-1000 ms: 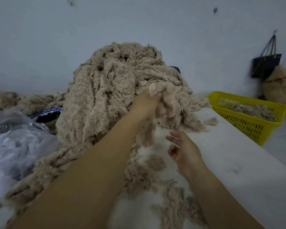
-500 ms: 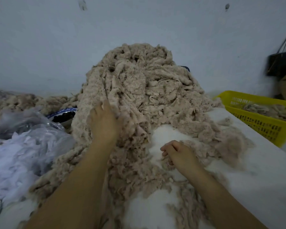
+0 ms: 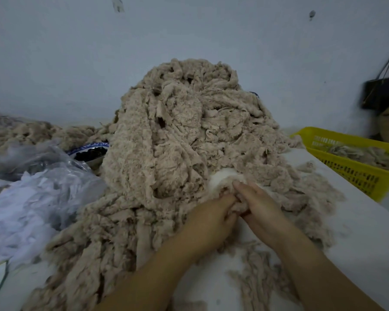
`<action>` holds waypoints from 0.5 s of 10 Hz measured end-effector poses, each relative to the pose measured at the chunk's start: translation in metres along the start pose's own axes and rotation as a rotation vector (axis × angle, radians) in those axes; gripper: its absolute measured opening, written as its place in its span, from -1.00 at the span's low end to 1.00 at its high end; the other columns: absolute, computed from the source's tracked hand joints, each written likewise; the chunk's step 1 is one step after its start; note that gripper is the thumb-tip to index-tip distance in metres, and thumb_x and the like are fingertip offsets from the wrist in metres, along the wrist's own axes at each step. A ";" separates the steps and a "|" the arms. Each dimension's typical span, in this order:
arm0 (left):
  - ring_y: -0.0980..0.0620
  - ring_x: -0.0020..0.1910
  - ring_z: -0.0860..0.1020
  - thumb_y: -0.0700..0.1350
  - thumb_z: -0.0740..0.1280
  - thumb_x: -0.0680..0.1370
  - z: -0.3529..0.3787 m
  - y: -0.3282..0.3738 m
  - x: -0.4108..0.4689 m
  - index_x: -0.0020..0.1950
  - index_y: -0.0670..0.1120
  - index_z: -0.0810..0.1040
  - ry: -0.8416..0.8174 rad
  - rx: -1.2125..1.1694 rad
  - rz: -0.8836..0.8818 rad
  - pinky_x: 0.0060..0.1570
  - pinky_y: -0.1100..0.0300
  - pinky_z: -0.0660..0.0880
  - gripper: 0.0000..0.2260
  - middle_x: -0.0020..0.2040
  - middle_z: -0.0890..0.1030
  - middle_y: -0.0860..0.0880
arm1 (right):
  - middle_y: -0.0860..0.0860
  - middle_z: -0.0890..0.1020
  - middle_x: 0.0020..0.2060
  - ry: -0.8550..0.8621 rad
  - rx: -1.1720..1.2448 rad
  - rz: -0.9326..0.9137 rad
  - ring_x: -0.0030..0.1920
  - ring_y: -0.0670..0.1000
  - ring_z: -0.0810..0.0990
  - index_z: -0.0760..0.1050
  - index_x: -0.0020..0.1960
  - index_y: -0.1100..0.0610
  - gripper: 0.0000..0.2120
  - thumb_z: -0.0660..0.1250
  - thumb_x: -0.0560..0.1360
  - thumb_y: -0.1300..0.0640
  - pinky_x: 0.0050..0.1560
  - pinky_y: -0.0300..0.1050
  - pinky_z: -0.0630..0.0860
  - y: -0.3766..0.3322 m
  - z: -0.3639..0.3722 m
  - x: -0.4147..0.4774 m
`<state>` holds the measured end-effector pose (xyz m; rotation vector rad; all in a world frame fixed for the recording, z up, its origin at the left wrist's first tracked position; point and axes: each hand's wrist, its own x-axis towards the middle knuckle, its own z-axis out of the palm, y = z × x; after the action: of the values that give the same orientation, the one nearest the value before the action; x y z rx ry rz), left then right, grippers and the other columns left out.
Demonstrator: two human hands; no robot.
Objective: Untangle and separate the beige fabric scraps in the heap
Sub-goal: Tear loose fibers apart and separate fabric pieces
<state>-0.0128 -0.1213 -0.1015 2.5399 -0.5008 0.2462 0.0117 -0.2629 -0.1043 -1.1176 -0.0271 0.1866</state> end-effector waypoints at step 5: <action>0.05 -0.31 0.63 -0.08 0.27 0.64 -0.049 0.014 0.023 -0.02 -0.22 0.60 0.033 -1.599 -0.529 -0.26 0.23 0.60 -0.78 -0.23 0.65 -0.09 | -0.15 0.43 -0.45 -0.170 -0.788 -0.121 -0.41 -0.15 0.40 0.45 -0.30 -0.05 -0.76 0.26 0.42 -0.18 -0.27 -0.15 0.32 -0.006 0.017 -0.021</action>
<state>-0.0009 -0.1130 -0.0474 1.0033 0.0758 -0.2499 -0.0100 -0.2534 -0.0898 -1.8765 -0.3435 0.1647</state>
